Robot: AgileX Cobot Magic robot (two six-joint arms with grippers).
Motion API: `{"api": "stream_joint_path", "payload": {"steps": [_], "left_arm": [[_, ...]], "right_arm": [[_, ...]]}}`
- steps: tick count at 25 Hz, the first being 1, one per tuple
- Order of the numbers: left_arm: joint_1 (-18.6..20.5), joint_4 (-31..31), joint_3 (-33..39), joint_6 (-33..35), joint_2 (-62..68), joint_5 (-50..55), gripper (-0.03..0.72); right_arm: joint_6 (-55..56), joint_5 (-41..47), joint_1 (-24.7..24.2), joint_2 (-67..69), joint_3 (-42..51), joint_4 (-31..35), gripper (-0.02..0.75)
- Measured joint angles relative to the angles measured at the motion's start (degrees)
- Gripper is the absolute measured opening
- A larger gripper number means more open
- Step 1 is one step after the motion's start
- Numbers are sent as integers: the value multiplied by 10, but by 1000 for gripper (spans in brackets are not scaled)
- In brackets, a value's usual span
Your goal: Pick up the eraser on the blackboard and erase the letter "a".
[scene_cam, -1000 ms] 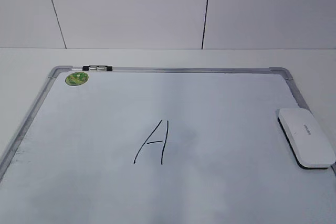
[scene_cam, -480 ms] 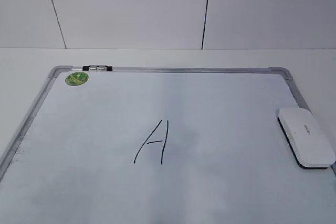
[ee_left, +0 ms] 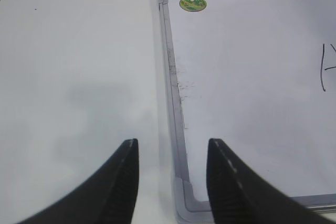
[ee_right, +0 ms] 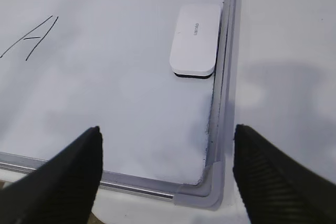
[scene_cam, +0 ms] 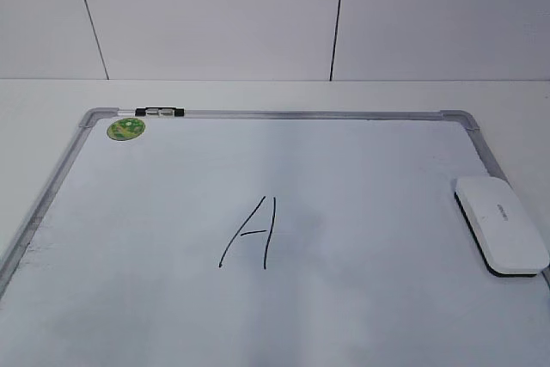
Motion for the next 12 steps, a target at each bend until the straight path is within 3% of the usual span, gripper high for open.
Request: {"api": "stream_joint_path", "payload": {"steps": [12], "left_arm": [[0, 0, 0, 0, -4, -1, 303]], "right_arm": [[0, -1, 0, -21, 0, -1, 592]]}}
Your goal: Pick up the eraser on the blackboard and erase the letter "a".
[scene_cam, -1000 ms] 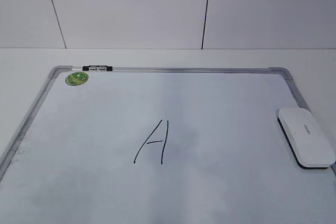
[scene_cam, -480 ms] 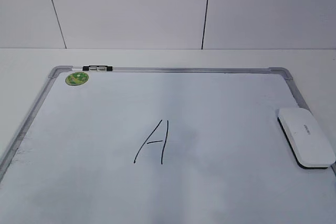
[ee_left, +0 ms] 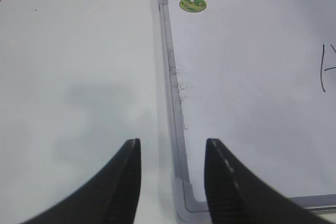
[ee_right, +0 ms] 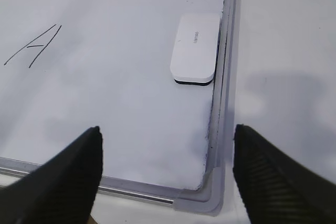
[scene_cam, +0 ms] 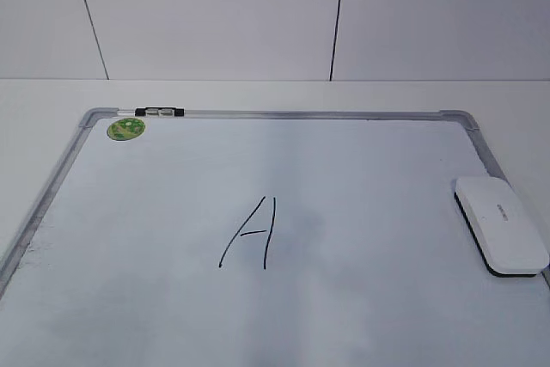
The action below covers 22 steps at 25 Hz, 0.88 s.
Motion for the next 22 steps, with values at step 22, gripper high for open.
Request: {"api": "stream_joint_path", "payload": {"steps": [22], "left_arm": [[71, 0, 0, 0, 0, 0, 237]], "right_arm": [[0, 0, -76, 0, 0, 0, 592]]}}
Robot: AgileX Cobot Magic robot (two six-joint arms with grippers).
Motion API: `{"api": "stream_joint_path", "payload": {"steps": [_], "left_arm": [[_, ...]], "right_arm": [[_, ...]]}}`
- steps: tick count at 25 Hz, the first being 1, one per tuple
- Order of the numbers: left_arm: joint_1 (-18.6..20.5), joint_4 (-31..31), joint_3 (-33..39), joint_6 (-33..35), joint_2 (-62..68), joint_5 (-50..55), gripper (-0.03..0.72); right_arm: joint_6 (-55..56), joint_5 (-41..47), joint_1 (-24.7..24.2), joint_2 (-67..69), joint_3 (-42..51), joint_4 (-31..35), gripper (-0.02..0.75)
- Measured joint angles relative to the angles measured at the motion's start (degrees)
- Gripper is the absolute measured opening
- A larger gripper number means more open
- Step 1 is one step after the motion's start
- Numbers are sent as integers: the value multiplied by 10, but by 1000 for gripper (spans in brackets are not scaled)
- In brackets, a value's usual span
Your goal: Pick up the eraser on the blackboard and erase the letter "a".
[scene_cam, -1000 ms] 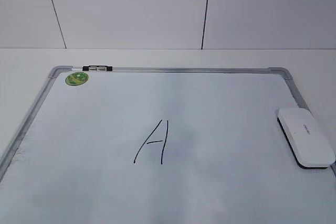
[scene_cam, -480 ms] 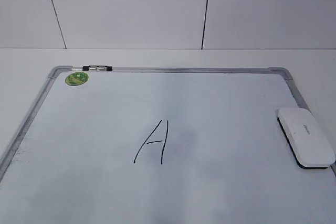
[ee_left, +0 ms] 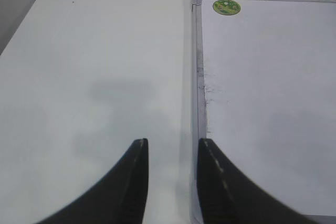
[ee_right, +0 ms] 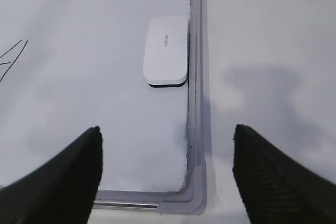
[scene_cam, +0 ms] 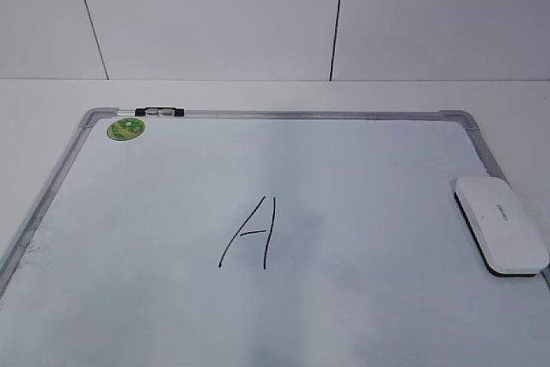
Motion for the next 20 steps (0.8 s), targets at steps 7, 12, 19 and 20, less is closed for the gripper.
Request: {"api": "stream_joint_path", "payload": {"steps": [7, 12, 19, 20], "left_arm": [[3, 0, 0, 0, 0, 0, 235], [3, -1, 0, 0, 0, 0, 235], [3, -1, 0, 0, 0, 0, 235], [3, -1, 0, 0, 0, 0, 235]], "right_arm": [[0, 0, -6, 0, 0, 0, 592], [0, 0, -6, 0, 0, 0, 592], [0, 0, -6, 0, 0, 0, 592], [0, 0, -6, 0, 0, 0, 592]]}}
